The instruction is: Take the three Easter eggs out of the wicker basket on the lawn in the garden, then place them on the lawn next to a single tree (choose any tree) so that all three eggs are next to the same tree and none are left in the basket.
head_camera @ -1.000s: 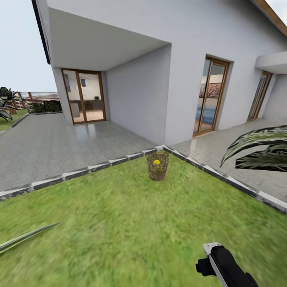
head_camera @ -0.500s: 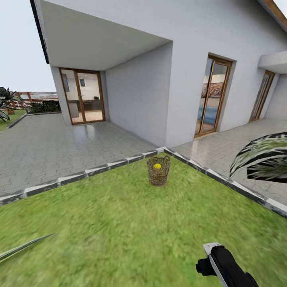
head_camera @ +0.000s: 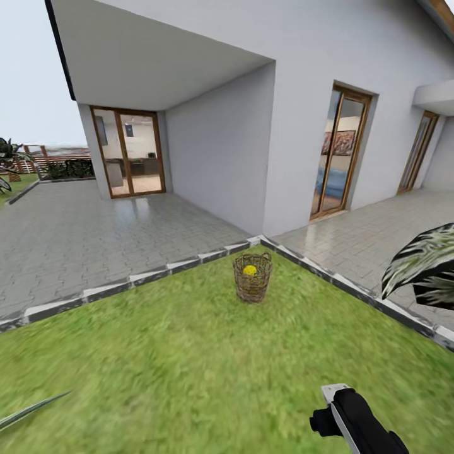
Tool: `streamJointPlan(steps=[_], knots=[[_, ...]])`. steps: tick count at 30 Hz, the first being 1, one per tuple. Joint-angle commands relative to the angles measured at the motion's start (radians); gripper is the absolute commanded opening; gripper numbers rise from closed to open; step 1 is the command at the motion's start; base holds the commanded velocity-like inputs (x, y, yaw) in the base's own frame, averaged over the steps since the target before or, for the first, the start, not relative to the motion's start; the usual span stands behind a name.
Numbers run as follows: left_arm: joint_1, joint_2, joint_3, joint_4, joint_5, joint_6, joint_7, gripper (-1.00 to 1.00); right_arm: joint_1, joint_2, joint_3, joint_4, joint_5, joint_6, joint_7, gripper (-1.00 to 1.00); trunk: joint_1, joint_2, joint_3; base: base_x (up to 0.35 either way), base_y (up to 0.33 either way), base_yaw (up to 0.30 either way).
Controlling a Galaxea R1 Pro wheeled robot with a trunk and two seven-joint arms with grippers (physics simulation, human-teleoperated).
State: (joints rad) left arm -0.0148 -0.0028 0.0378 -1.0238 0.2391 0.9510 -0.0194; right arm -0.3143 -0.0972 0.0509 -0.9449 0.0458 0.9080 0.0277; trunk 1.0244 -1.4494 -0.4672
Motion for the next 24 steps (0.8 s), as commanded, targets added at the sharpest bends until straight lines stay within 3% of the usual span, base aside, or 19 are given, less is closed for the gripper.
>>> streamJointPlan(steps=[1, 18, 24], knots=[[-0.001, 0.0, 0.002, -0.001, 0.001, 0.005, -0.002, 1.0, 0.0, -0.001, 0.003, -0.001, 0.005, 0.005, 0.003, 1.0, 0.001, -0.001, -0.001, 0.342, 0.0, 0.0], [-0.001, -0.001, 0.002, -0.001, 0.0, 0.005, -0.002, 1.0, 0.0, -0.001, 0.003, -0.001, 0.004, 0.005, 0.003, 1.0, 0.001, -0.001, 0.001, 0.342, 0.0, -0.004], [-0.001, -0.001, 0.002, -0.001, 0.001, 0.005, -0.002, 1.0, 0.0, -0.001, 0.004, -0.001, 0.005, 0.006, 0.002, 1.0, 0.001, -0.001, 0.008, 0.342, 0.0, -0.166]])
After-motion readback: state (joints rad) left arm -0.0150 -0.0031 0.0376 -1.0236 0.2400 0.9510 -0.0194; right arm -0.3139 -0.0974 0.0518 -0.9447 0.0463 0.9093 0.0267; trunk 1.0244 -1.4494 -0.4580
